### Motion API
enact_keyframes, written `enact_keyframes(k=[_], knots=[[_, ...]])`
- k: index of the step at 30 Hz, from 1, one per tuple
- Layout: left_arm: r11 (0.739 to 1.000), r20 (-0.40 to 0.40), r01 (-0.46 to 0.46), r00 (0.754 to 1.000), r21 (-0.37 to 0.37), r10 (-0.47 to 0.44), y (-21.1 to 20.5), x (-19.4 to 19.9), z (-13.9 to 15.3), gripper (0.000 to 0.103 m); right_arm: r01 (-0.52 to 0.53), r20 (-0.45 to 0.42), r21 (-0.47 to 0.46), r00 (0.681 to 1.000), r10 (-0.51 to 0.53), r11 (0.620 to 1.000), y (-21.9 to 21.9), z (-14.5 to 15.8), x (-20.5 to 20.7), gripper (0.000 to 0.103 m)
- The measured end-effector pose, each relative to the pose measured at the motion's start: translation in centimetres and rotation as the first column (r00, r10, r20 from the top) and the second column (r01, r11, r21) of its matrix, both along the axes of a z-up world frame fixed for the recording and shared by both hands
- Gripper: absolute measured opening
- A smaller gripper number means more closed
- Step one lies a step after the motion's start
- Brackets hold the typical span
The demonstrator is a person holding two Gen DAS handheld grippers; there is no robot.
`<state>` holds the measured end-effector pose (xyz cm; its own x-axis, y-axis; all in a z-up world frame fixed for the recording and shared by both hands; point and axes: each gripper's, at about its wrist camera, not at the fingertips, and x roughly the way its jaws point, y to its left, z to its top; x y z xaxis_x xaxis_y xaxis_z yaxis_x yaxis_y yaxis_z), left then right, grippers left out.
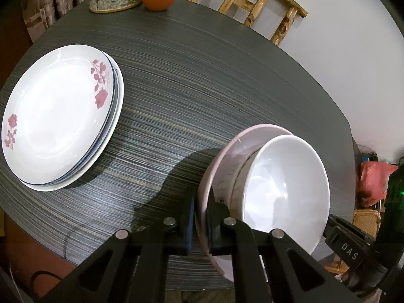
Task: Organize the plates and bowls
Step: 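Carry the bowl stack with both tools over the blossom plate stack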
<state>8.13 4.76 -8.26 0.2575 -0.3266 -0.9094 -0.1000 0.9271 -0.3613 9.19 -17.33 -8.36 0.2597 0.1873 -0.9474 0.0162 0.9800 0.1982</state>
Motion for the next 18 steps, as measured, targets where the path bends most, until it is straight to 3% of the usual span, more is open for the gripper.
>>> enact_keyframes(k=[18], knots=[[1.0, 0.007, -0.008, 1.0, 0.012, 0.008, 0.35, 0.56, 0.93, 0.005, 0.001, -0.015, 0.001, 1.0, -0.001, 1.0, 0.41, 0.52, 0.59, 0.009]])
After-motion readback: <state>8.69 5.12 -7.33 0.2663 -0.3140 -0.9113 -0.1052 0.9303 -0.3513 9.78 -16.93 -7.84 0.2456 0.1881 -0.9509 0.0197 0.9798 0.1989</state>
